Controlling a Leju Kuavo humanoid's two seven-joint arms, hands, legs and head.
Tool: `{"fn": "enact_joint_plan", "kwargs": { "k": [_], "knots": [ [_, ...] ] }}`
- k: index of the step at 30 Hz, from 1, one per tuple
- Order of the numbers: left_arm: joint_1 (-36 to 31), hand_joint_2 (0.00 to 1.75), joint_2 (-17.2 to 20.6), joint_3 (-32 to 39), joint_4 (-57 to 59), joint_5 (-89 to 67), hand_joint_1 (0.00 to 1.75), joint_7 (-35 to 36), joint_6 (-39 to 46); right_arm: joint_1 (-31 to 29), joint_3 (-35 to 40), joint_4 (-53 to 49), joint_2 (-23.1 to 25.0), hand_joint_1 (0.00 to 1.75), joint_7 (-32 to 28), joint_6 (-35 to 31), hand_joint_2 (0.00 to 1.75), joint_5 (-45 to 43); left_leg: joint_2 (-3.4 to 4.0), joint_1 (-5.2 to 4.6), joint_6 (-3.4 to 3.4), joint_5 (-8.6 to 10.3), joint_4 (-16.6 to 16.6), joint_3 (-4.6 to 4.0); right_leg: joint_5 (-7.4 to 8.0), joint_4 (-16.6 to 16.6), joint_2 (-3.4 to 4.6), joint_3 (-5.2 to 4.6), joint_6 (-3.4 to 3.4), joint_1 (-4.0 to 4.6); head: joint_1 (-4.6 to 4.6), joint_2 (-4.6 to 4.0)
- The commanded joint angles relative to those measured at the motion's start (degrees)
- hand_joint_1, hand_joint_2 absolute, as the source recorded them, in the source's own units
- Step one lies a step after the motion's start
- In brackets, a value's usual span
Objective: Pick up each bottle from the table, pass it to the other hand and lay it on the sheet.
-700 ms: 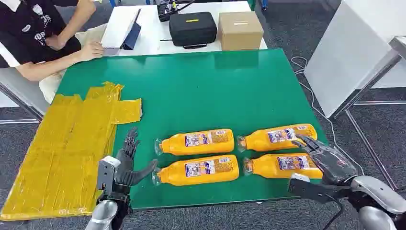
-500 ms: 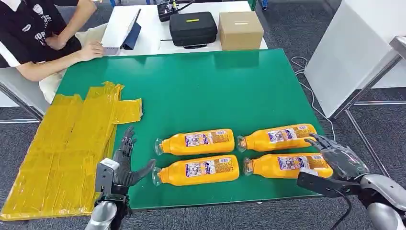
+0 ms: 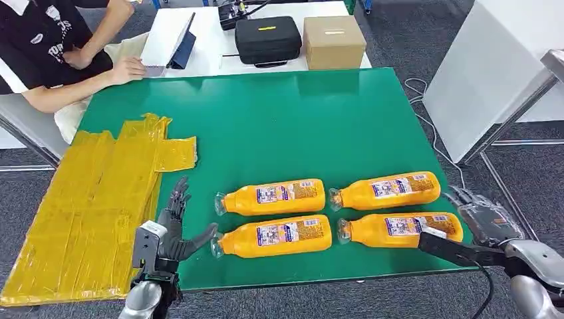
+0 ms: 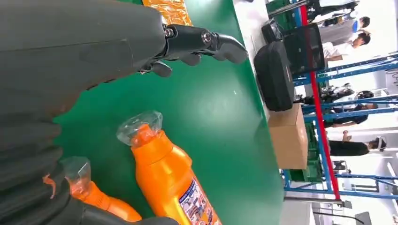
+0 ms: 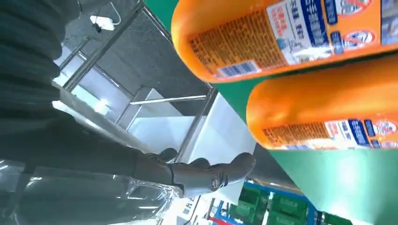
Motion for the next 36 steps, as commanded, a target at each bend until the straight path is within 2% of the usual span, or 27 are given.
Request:
{"fn": "enact_joint_plan", "kwargs": {
  "k": [1, 6, 22, 23, 25, 28, 36],
  "knots": [
    [-1.1, 1.75, 0.3, 1.0, 2.3, 0.0, 0.0, 0.5, -0.1, -2.9, 1.8, 6.6, 4.4, 0.0, -1.2, 0.0, 1.75, 0.4, 0.09, 0.11, -0.15, -0.14, -0.1, 0.39, -0.05, -0.3, -0.01, 0.48, 0.0, 0.1, 0.02, 0.0],
    [-2.5, 1.75, 0.1, 1.1, 4.1, -0.3, 0.0, 0.5, -0.1, -6.8, 5.9, 11.5, 4.7, 0.0, -1.5, -0.3, 1.75, 1.8, 0.12, 0.1, -0.13, -0.08, -0.1, 0.3, 0.01, -0.2, 0.04, 0.36, -0.01, 0.09, 0.0, 0.0],
    [-3.2, 1.75, -0.1, 1.0, 6.2, -0.5, 0.0, 0.3, -0.2, -8.9, 9.8, 15.4, 6.5, 0.0, -1.3, -1.4, 1.75, 2.9, 0.08, 0.12, -0.15, -0.1, -0.1, 0.37, -0.01, -0.3, 0.0, 0.45, -0.01, 0.12, 0.0, 0.0],
    [-3.3, 1.75, 0.0, 1.0, 6.2, -0.5, 0.0, 0.3, -0.2, -9.1, 10.0, 15.6, 6.6, 0.0, -1.3, -1.4, 1.75, 2.9, 0.08, 0.07, -0.09, -0.03, -0.1, 0.19, 0.02, -0.2, 0.03, 0.24, -0.01, 0.06, 0.0, 0.0],
    [-3.2, 1.75, 0.0, 1.1, 6.2, -0.5, 0.0, 0.2, -0.1, -9.7, 10.7, 16.2, 7.0, 0.0, -1.3, -1.5, 1.75, 3.0, 0.13, 0.12, -0.16, -0.11, -0.1, 0.39, -0.01, -0.3, 0.03, 0.48, -0.01, 0.12, 0.0, 0.0],
    [-3.1, 1.75, 0.3, 1.1, 5.8, -0.4, 0.0, 0.2, 0.0, -11.1, 12.3, 17.9, 7.4, 0.0, -1.3, -1.3, 1.75, 3.3, 0.1, 0.07, -0.1, -0.05, -0.1, 0.2, 0.02, -0.2, 0.04, 0.26, -0.01, 0.08, 0.02, 0.02],
    [-2.9, 1.75, 0.4, 1.3, 6.6, -0.3, 0.0, 0.2, 0.2, -10.2, 13.0, 19.2, 7.5, 0.03, -1.5, -1.6, 1.75, 3.2, 0.07, 0.12, -0.18, -0.15, -0.1, 0.42, -0.07, -0.3, -0.04, 0.53, -0.01, 0.12, 0.0, 0.0]
  ]
}}
